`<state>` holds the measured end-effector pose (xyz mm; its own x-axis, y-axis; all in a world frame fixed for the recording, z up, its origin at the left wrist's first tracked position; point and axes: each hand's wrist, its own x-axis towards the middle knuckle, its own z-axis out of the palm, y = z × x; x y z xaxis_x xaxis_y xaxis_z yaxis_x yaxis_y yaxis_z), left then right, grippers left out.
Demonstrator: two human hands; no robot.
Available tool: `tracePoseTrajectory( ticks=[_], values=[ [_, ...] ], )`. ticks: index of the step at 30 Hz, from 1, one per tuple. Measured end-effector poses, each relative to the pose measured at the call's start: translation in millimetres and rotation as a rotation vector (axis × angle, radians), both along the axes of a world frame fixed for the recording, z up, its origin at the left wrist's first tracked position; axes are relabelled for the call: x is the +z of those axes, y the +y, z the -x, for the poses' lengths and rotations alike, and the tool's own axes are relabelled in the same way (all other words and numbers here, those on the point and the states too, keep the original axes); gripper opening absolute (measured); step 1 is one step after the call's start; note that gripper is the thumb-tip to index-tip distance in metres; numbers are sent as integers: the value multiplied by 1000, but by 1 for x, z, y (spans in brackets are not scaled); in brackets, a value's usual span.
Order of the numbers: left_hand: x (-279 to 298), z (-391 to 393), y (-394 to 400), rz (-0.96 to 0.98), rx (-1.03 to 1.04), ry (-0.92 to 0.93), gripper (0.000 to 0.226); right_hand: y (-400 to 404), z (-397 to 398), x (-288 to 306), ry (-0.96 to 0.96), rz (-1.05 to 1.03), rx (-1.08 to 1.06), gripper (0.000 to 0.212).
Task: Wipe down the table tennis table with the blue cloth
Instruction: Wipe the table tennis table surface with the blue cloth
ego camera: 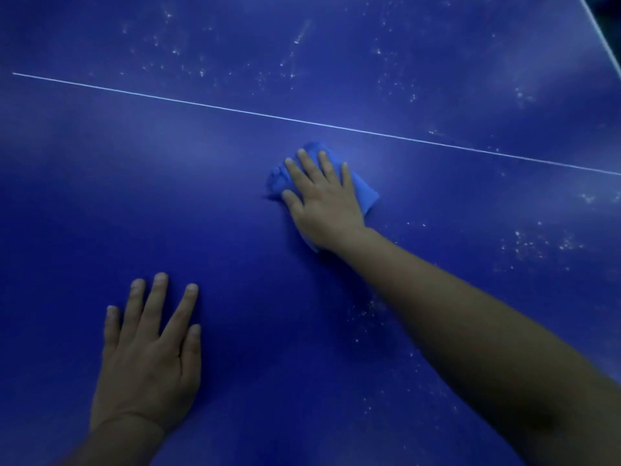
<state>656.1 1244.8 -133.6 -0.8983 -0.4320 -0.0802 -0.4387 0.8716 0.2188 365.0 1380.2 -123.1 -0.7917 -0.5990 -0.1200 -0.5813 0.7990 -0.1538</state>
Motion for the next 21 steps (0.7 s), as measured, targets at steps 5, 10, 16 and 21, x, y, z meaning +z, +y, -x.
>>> tracePoseTrajectory(
  ticks=[5, 10, 16, 21],
  values=[
    [-1, 0, 1, 4, 2, -14, 60, 115, 94, 4, 88, -7, -644, 58],
    [0, 0, 0, 13, -9, -2, 58, 162, 118, 13, -58, -29, -1062, 63],
    [-1, -1, 1, 10, -9, -3, 58, 17, 31, 0, 51, -28, -225, 60],
    [0, 0, 2, 5, -2, 33, 58, -93, -33, 0, -11, 7, -13, 59]
  ],
)
